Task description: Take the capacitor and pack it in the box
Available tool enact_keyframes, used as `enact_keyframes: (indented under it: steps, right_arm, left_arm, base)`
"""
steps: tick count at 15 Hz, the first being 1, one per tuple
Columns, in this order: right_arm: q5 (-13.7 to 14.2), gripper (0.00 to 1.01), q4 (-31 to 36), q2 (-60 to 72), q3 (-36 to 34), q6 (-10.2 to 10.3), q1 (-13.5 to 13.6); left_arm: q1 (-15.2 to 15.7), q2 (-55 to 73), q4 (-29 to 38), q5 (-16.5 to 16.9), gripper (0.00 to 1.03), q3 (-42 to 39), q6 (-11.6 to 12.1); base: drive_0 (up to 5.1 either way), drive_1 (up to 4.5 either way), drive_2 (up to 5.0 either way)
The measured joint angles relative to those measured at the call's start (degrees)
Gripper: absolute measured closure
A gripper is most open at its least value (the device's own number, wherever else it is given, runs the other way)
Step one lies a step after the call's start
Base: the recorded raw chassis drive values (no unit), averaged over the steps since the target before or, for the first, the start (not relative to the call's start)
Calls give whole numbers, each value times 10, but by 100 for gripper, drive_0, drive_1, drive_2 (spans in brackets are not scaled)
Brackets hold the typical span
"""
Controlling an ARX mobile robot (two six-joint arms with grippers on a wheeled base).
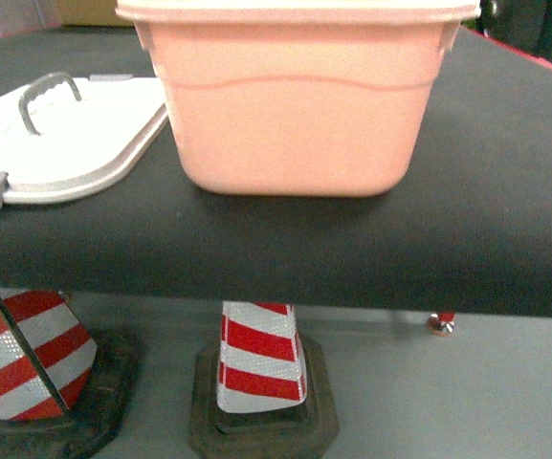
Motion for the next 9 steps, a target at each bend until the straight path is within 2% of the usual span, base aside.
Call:
enact_keyframes:
  steps: [9]
  right_arm:
    - [0, 3, 0, 0, 0, 1, 0]
  left_arm:
    - [0, 0, -2, 1, 60, 0, 0]
  base:
    - [0, 0, 0]
